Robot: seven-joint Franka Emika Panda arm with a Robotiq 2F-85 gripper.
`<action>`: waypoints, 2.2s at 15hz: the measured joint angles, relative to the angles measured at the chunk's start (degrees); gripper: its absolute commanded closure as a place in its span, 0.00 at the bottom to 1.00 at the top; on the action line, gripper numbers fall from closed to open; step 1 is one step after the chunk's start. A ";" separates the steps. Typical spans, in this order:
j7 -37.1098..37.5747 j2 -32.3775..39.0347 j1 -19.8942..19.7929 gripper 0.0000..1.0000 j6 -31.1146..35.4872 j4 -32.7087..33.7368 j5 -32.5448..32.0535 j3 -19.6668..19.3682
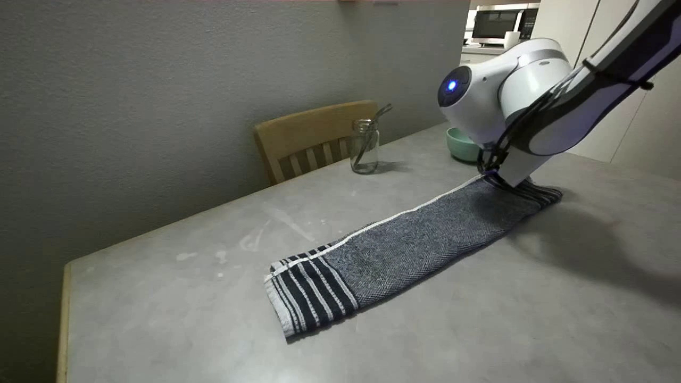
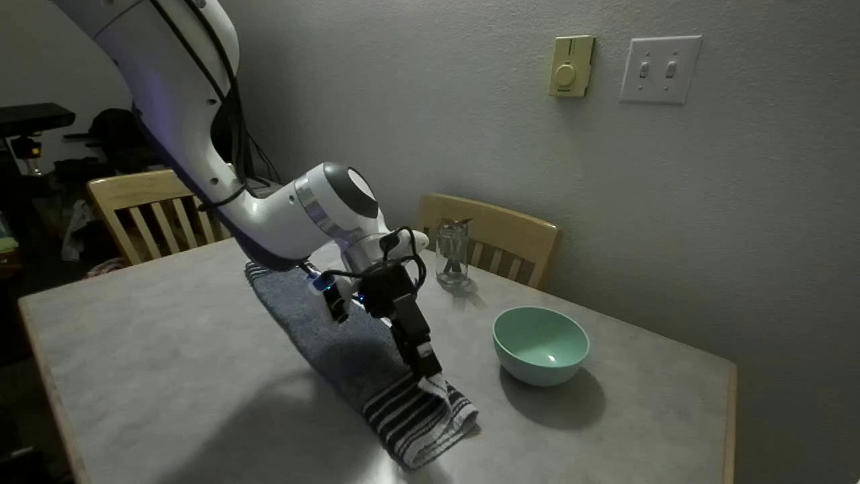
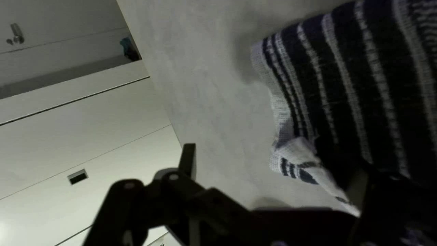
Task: Unfold the towel
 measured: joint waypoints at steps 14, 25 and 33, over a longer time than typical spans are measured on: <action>13.90 2.64 0.60 0.00 -10.42 0.03 -16.57 1.44; -5.33 -11.62 0.36 0.00 -12.63 -3.66 -2.09 12.89; -31.85 -22.61 -0.65 0.00 -12.55 -1.73 21.63 13.25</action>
